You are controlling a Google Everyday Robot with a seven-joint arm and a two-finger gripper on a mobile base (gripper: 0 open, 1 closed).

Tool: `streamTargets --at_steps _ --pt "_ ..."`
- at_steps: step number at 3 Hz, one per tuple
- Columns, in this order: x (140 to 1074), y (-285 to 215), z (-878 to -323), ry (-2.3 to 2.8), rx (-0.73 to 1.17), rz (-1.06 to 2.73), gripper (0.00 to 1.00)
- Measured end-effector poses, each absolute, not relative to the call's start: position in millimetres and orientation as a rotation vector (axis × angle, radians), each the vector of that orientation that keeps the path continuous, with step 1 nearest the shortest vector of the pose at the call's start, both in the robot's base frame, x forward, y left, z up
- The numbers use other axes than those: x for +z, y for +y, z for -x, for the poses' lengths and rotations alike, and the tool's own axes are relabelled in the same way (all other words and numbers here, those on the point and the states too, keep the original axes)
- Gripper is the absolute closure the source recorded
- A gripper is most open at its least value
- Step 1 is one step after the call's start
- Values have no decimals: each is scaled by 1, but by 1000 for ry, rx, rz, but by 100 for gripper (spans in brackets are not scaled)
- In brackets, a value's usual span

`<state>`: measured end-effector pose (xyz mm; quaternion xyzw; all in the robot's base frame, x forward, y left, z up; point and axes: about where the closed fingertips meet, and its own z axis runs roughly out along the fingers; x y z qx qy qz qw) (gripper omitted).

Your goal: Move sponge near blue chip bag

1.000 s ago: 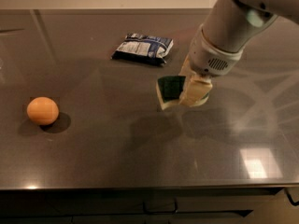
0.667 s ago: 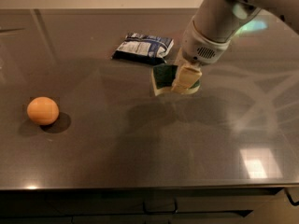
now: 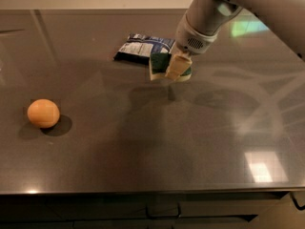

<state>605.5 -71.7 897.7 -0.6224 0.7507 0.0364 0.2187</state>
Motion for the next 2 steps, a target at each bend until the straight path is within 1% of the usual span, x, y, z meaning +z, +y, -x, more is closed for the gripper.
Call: streamTargets --at_steps 1,2 --pt "889 -68 -632 2080 110 1714 84" --pt "880 -65 -654 2082 106 1716 59"
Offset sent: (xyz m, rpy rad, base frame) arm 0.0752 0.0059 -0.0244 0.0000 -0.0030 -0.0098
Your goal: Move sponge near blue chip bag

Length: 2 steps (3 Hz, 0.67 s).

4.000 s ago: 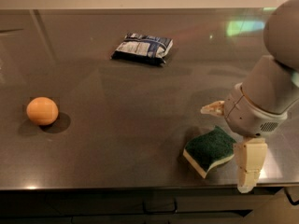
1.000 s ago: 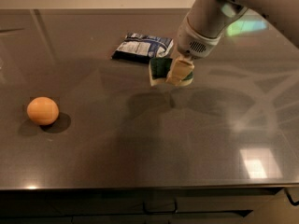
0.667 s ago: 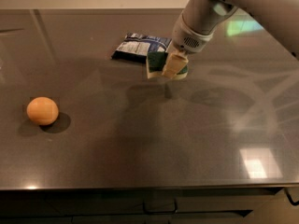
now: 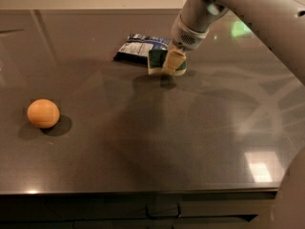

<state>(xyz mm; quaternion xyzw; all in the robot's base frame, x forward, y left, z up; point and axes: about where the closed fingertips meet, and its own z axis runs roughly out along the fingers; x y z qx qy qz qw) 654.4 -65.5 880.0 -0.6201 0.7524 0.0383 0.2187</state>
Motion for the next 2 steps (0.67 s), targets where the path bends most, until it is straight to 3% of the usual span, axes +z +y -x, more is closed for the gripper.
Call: streamTargets --at_steps 2 --pt "869 -66 -670 2094 91 1727 13"
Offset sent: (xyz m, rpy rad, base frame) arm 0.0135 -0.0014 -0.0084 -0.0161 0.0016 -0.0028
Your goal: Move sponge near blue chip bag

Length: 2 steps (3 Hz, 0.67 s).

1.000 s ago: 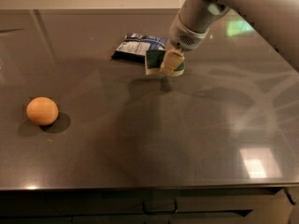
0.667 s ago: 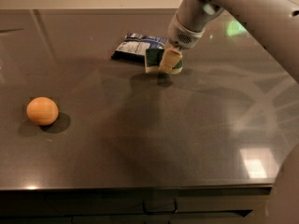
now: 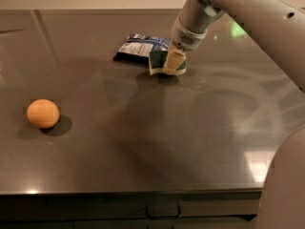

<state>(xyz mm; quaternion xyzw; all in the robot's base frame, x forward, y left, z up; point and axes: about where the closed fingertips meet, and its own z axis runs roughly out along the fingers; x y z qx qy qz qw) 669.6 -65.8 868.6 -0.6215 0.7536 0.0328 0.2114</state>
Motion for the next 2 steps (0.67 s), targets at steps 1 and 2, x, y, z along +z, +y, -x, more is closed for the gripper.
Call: streamTargets --at_steps 1,2 --pt "867 -65 -670 2094 94 1730 0" --pt "867 -65 -670 2094 94 1730 0"
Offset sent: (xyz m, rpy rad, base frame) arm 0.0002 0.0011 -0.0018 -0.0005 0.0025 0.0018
